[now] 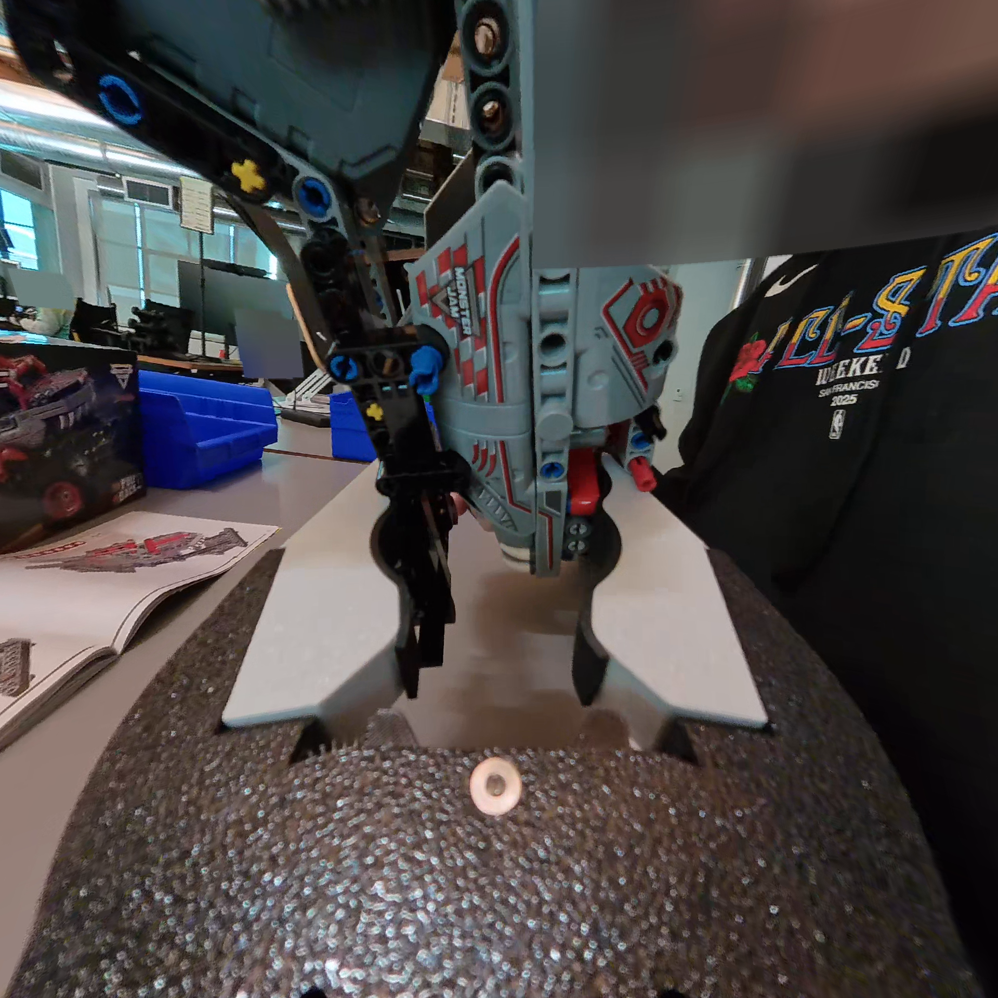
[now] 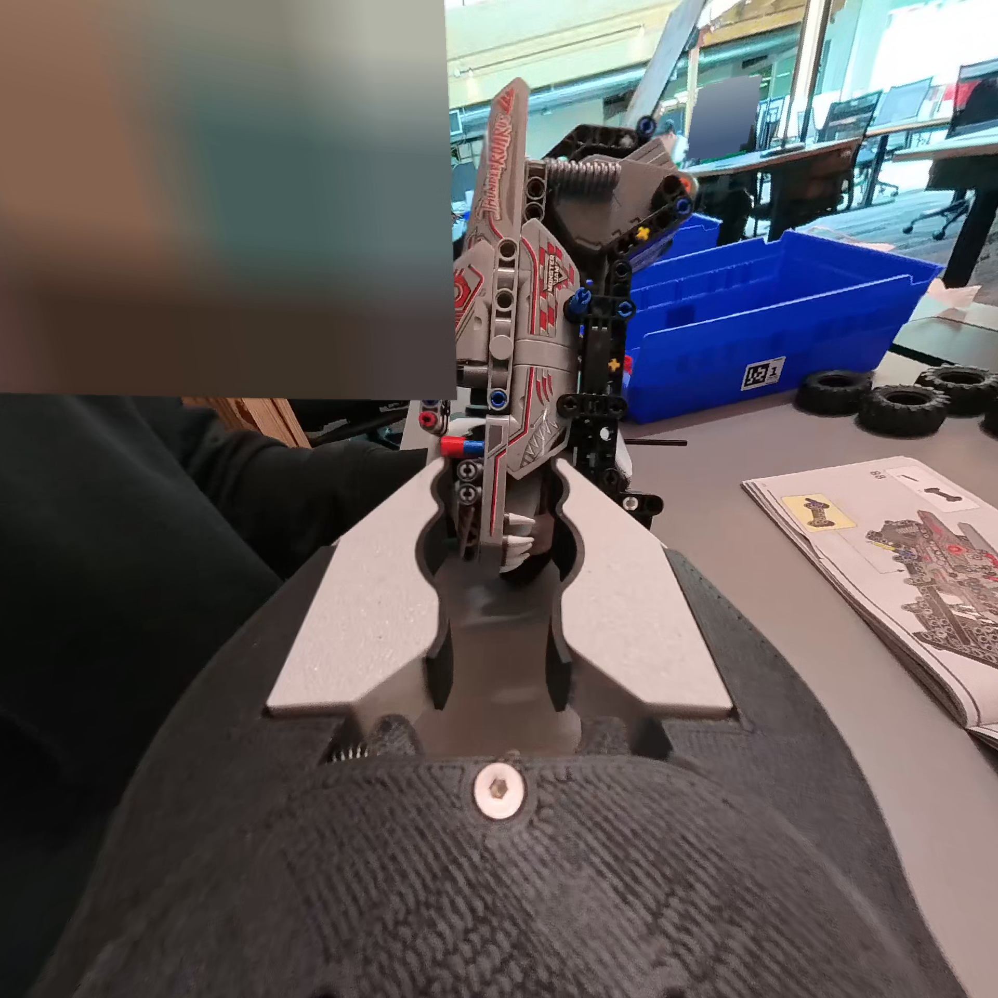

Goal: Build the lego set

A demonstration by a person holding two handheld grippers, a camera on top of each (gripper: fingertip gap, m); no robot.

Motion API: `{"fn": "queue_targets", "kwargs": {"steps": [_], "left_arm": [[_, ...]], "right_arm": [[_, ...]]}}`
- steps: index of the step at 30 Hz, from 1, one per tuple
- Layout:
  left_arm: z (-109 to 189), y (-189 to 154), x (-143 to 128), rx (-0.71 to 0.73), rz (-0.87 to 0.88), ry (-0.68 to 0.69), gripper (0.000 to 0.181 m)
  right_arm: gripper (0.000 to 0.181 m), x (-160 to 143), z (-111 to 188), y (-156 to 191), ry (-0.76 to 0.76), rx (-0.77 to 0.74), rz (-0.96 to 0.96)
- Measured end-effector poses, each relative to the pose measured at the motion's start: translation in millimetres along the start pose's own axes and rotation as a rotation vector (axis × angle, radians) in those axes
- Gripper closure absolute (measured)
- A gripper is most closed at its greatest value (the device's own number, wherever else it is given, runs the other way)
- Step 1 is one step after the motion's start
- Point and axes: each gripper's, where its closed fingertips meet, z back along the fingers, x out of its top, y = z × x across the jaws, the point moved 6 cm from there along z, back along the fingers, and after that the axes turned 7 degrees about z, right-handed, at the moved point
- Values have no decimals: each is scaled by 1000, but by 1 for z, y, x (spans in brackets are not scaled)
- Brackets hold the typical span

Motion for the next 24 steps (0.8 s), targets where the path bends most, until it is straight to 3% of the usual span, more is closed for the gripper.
{"fn": "queue_targets", "kwargs": {"steps": [9,12,14,24], "left_arm": [[-8,6,-3,6,-15,47,115],[-9,7,-4,21,-25,64,115],[-10,7,-5,20,-18,76,115],[-11,7,-7,37,-40,106,115]], "right_arm": [[146,-5,9,-2,-29,-6,-57],[135,-5,12,-2,-34,38,-86],[144,-7,13,-5,-28,21,-71],[144,-10,15,-7,-49,59,-123]]}}
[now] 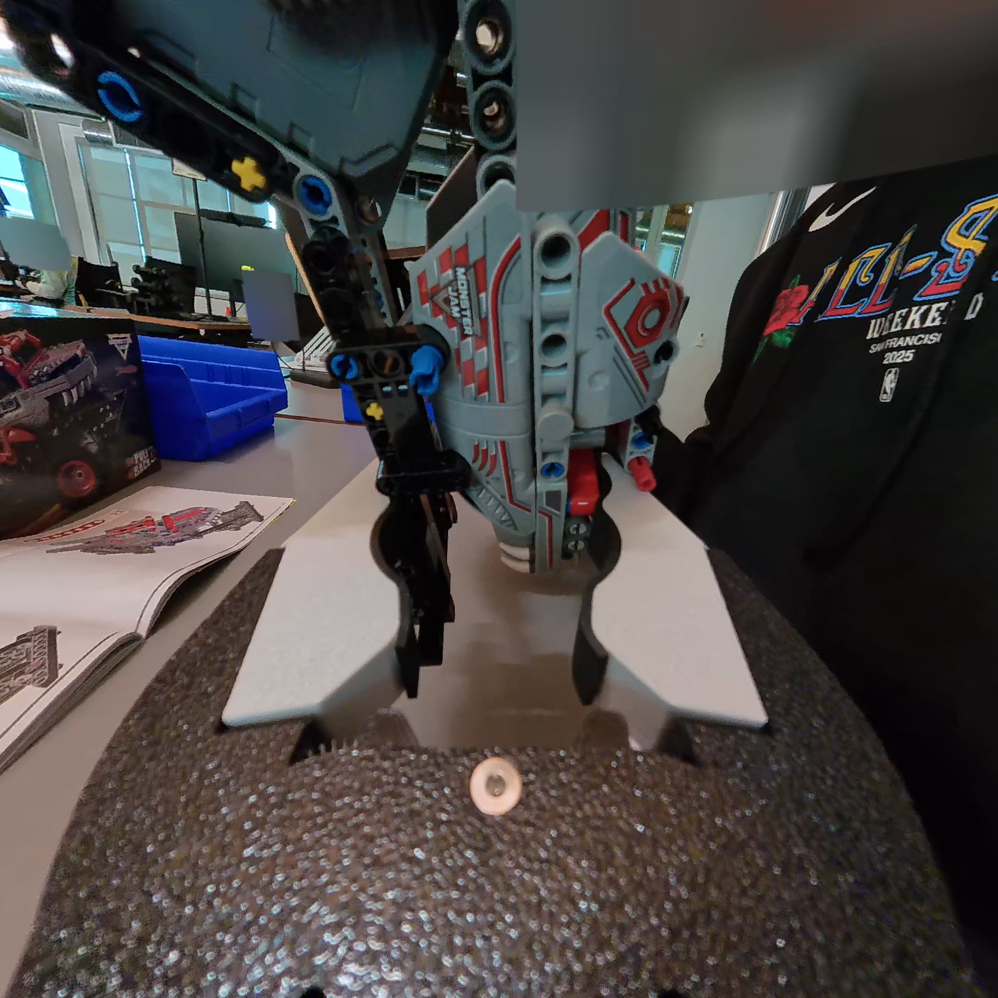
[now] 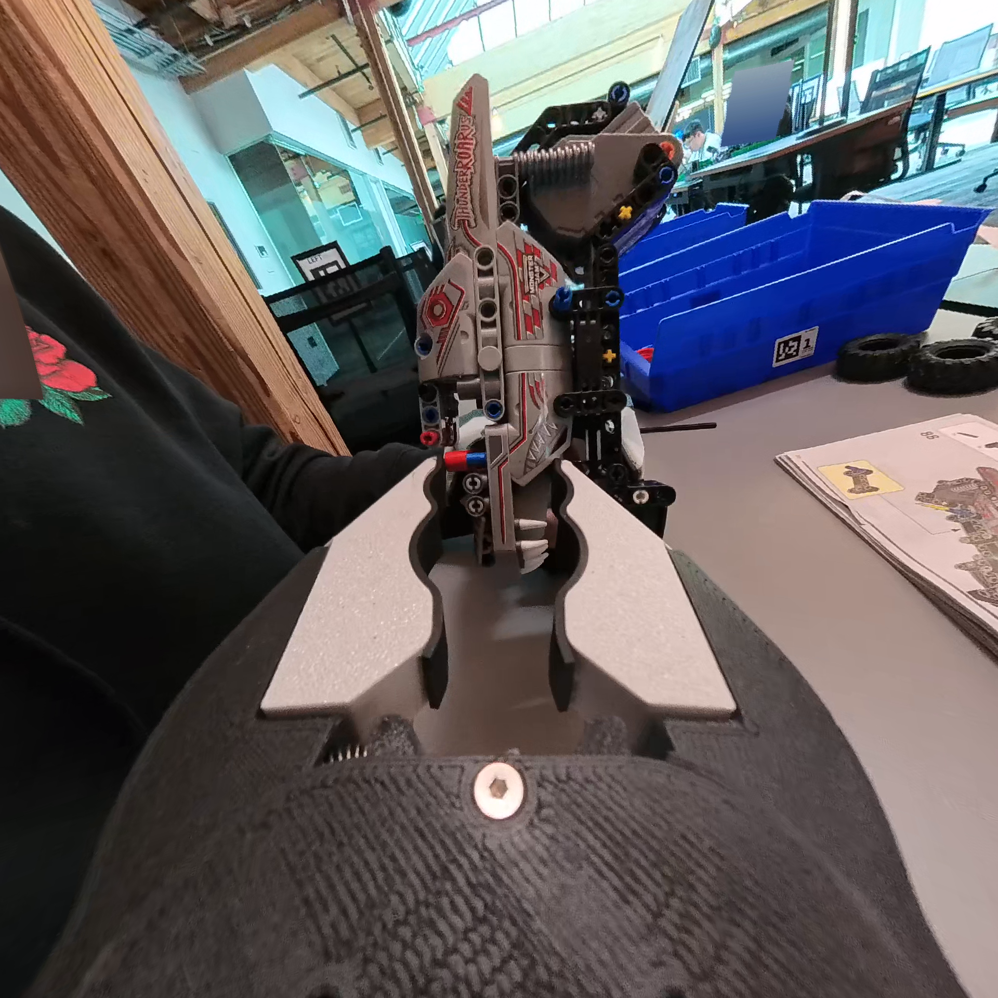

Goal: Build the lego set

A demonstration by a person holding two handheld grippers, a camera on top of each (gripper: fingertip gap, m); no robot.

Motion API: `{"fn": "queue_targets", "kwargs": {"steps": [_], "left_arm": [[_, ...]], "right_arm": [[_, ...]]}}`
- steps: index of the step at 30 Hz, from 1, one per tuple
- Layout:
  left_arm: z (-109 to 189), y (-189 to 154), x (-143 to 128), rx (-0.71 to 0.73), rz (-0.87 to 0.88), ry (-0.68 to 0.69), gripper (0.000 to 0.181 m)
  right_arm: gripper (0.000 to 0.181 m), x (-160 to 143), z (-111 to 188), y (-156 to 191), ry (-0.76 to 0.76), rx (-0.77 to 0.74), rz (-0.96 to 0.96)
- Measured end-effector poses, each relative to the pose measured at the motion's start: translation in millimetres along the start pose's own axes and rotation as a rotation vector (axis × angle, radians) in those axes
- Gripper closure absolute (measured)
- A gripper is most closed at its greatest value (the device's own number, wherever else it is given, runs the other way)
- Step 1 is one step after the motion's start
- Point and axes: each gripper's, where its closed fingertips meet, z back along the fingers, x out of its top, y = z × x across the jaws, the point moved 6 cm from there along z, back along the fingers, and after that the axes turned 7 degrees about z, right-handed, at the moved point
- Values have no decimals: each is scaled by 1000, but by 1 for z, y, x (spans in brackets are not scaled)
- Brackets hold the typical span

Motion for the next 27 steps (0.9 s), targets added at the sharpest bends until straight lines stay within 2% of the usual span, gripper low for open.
{"fn": "queue_targets", "kwargs": {"steps": [10,14,17,21,27], "left_arm": [[3,-1,-3,18,-70,63,114],[3,-3,-3,17,-63,49,115],[3,-3,-4,36,-64,73,115],[3,-2,-1,23,-43,39,114],[3,-1,-4,30,-25,118,114]], "right_arm": [[145,-5,-1,2,58,5,38],[146,-4,-1,4,68,7,67],[145,-6,0,1,82,32,16],[142,-1,1,3,40,-32,161],[142,-7,4,2,71,-24,206]]}}
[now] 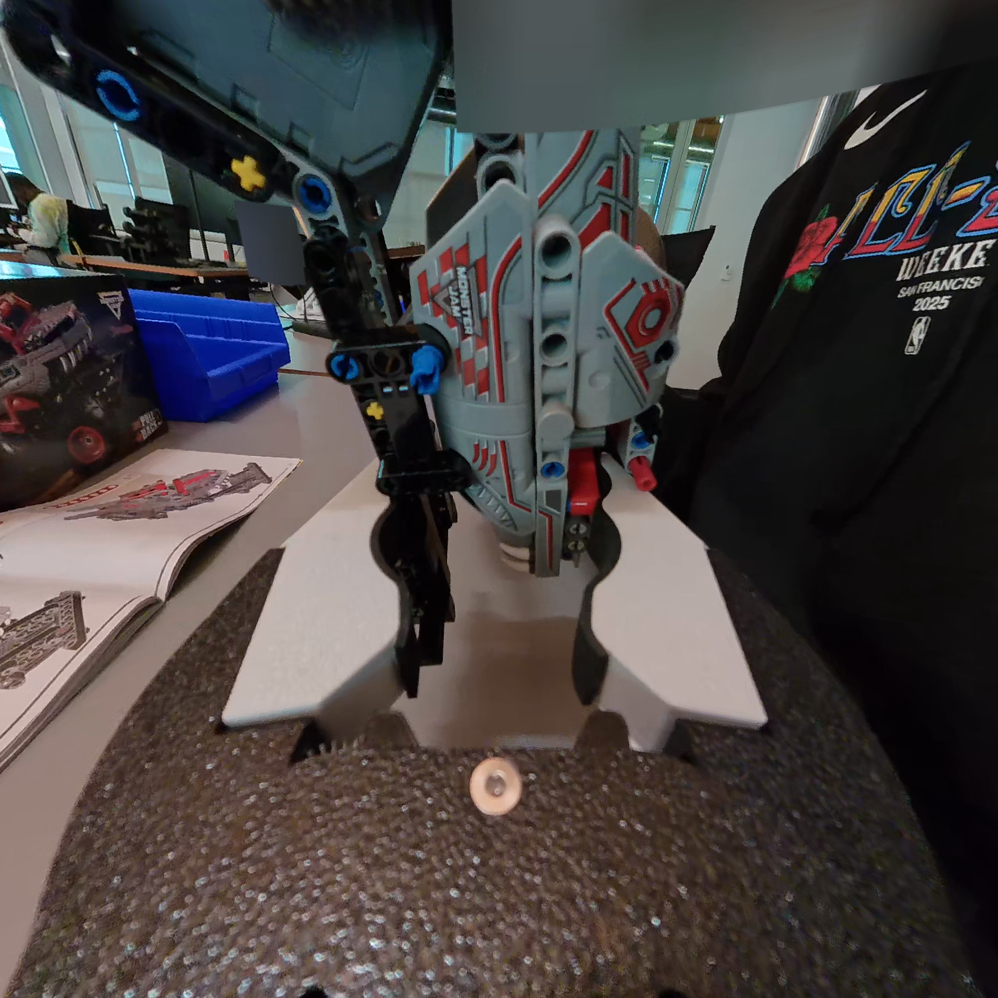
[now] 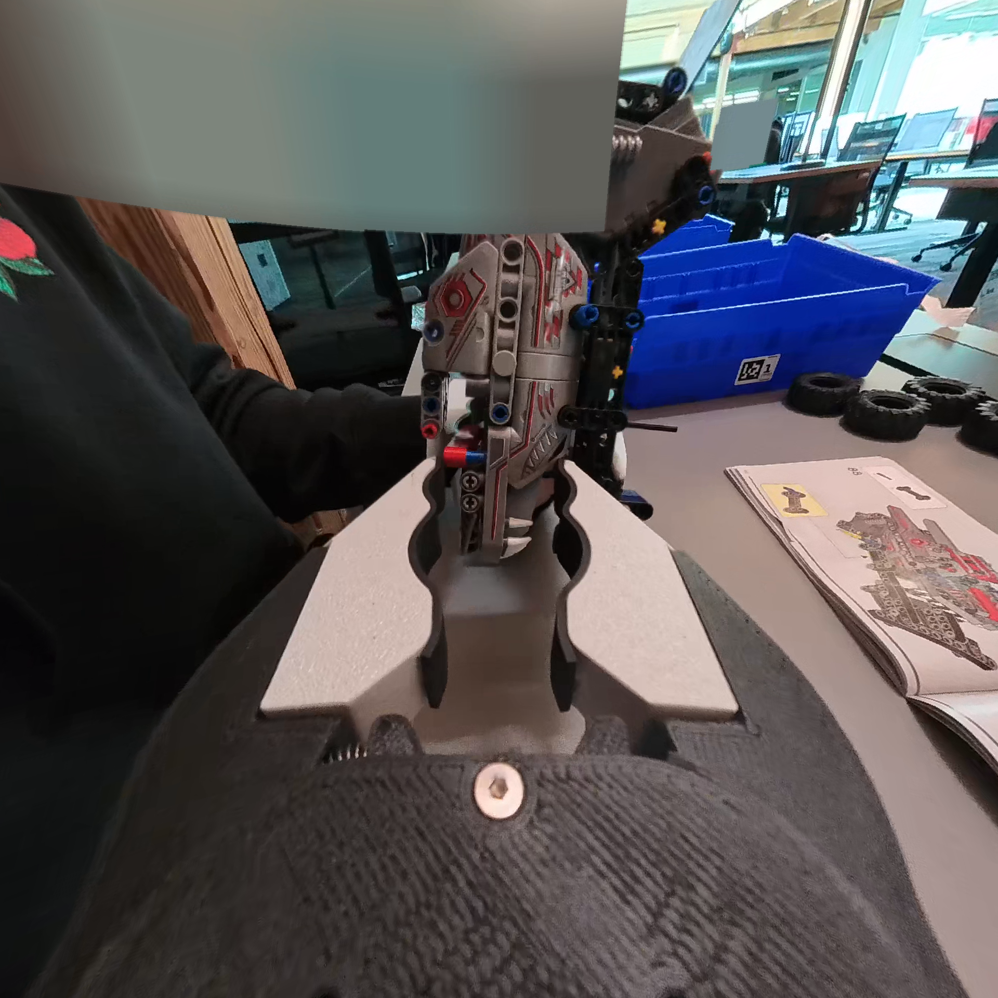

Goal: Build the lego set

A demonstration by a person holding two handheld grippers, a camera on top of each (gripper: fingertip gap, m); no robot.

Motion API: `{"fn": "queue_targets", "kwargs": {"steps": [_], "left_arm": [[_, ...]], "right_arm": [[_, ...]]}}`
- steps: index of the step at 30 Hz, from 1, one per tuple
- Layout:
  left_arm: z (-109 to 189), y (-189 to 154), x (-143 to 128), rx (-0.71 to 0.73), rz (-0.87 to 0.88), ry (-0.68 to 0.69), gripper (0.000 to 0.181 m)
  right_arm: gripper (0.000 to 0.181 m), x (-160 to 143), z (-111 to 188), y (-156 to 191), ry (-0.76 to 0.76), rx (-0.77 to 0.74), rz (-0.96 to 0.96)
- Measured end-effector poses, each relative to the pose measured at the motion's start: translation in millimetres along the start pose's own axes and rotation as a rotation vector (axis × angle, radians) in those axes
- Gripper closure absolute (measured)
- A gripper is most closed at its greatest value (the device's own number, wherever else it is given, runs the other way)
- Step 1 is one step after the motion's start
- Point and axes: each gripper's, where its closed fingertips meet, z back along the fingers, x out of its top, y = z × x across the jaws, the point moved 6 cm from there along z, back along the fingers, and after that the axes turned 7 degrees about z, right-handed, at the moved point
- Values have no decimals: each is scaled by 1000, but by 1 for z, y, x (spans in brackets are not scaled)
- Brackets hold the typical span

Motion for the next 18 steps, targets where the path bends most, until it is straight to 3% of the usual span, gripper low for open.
{"fn": "queue_targets", "kwargs": {"steps": [7,18], "left_arm": [[0,5,-2,21,62,27,115],[5,10,-11,96,93,130,115]], "right_arm": [[140,0,4,-4,-91,11,-124],[150,-16,2,-6,-33,-5,-129]]}}
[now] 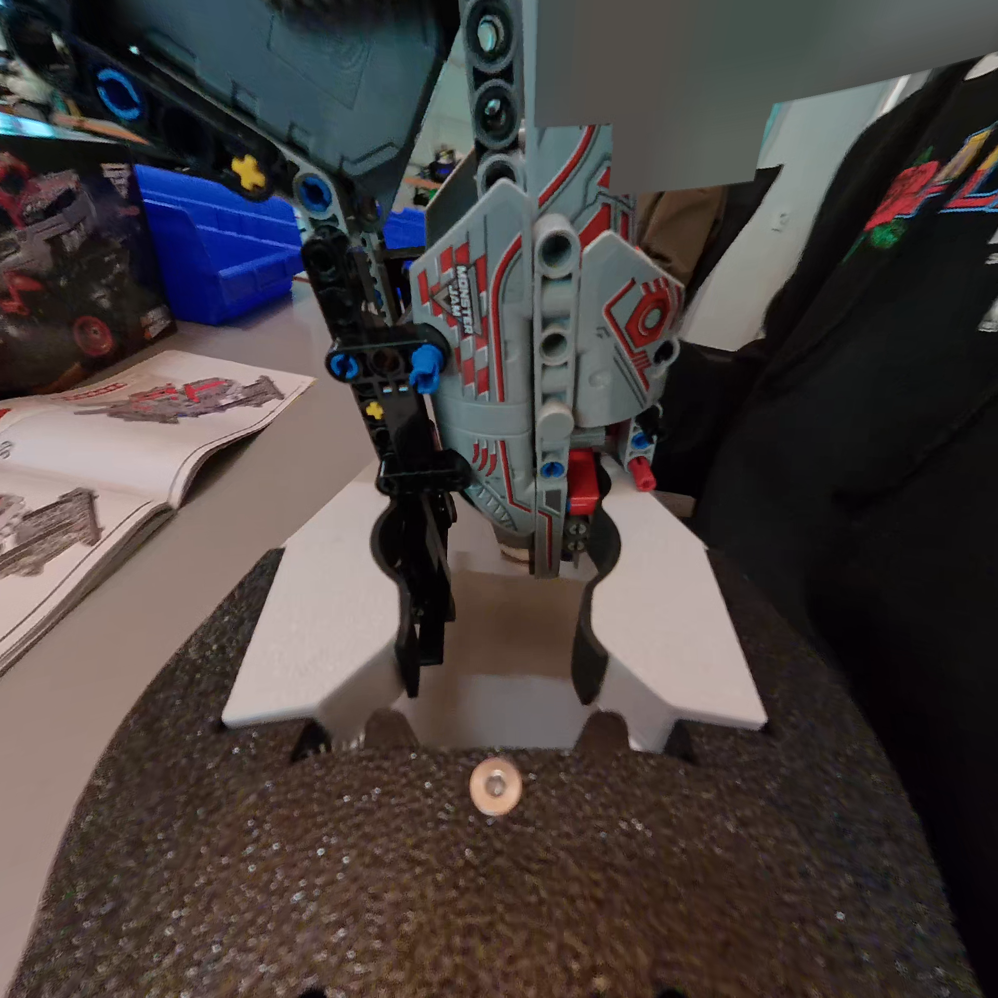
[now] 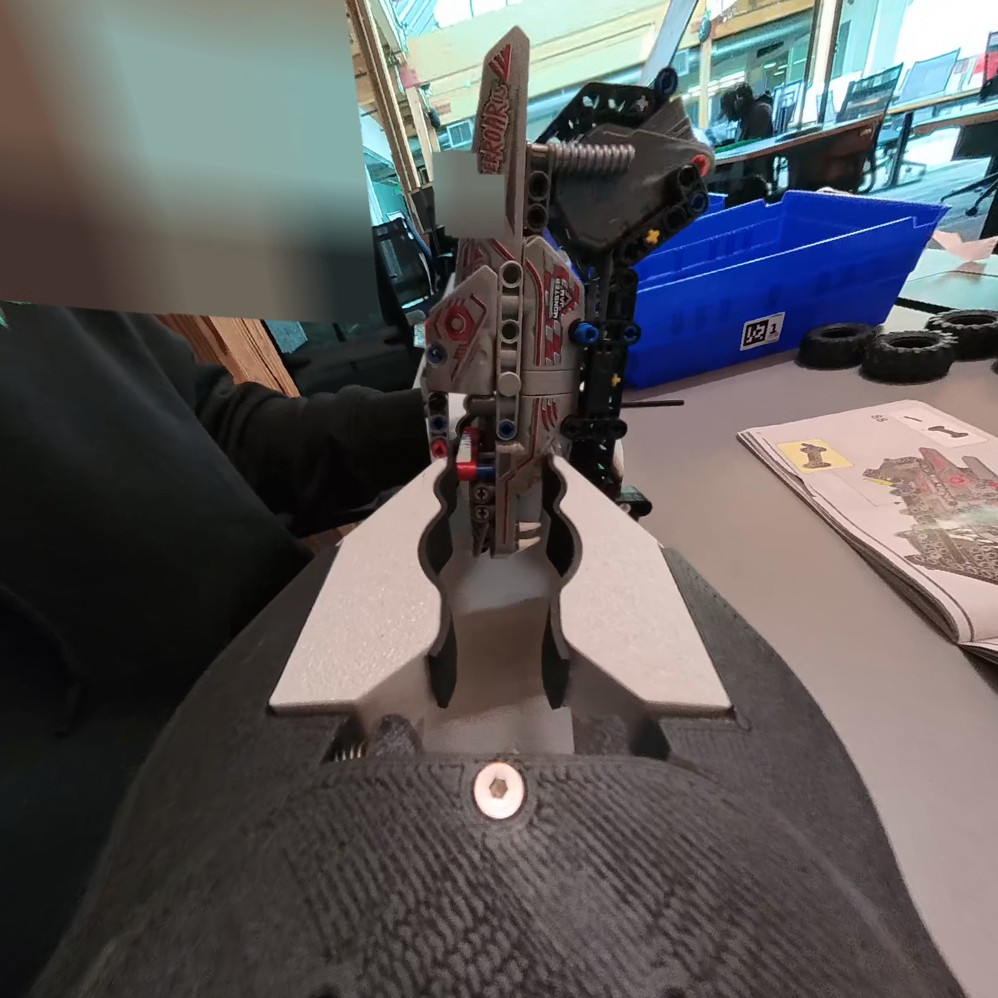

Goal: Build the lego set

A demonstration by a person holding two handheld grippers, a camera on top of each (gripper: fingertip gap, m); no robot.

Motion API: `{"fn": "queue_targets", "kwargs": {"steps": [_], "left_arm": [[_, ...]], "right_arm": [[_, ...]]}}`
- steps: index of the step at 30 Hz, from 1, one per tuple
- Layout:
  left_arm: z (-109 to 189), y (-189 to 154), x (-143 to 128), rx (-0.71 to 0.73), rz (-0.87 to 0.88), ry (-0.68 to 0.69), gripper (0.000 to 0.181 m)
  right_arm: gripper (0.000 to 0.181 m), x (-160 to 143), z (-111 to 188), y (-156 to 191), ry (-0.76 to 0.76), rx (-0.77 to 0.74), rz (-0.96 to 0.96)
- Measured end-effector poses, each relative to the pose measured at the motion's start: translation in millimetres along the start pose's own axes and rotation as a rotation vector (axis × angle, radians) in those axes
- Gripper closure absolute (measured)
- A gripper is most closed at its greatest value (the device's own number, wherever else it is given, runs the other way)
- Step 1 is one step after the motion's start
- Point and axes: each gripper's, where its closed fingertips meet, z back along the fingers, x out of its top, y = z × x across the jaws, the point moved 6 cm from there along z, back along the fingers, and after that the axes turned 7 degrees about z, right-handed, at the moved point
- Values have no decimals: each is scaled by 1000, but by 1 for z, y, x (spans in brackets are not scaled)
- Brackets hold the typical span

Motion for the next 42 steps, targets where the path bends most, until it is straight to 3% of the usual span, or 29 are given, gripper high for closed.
{"fn": "queue_targets", "kwargs": {"steps": [1,3,6,7,8,11,14,16,20,23,42], "left_arm": [[0,3,0,36,10,1,115],[0,-2,3,-56,44,-35,115],[3,1,4,-9,16,-35,115],[5,2,4,-2,10,-38,115],[6,1,5,-16,6,-58,115],[5,-8,8,-83,-16,-89,115],[2,-8,3,-78,-46,-46,115],[1,-10,3,-84,-72,-57,115],[1,-11,4,-89,-96,-70,115],[1,-13,6,-107,-108,-99,115],[-2,-16,7,-111,-166,-131,115]], "right_arm": [[181,1,1,6,-25,44,32],[181,5,-4,12,-88,77,-19],[181,8,-3,11,-51,18,44],[168,8,-2,10,-40,-5,51],[136,8,-1,5,-39,-55,36],[128,4,-1,2,-11,-64,19],[149,13,0,9,-92,1,2],[152,14,-1,9,-85,-8,7],[132,16,1,9,-52,-48,37],[130,15,1,12,-4,-44,56],[142,11,-2,17,-23,-43,5]]}}
